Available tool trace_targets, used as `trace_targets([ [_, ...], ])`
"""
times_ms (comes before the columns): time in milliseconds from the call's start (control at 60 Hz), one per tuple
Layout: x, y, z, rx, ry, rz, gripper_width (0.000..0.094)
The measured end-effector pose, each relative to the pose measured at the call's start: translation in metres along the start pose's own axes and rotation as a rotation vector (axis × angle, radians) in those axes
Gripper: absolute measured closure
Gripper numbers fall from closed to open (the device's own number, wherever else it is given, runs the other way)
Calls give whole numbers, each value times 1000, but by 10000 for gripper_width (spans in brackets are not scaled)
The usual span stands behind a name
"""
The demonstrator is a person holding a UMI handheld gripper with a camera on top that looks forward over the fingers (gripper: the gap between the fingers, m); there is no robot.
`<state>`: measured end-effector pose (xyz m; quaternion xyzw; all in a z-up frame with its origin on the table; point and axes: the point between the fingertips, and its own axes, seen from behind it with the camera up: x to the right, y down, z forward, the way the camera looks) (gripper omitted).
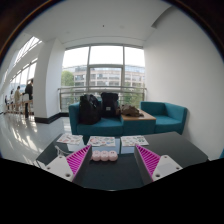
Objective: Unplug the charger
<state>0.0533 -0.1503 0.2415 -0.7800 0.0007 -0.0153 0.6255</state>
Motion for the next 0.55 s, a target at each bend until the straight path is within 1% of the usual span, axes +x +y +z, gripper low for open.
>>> trace_targets([
  [150, -22, 16, -26, -15, -45, 20, 84],
  [333, -30, 33, -50, -50, -36, 12, 87],
  [550, -35, 42, -50, -72, -50, 20, 87],
])
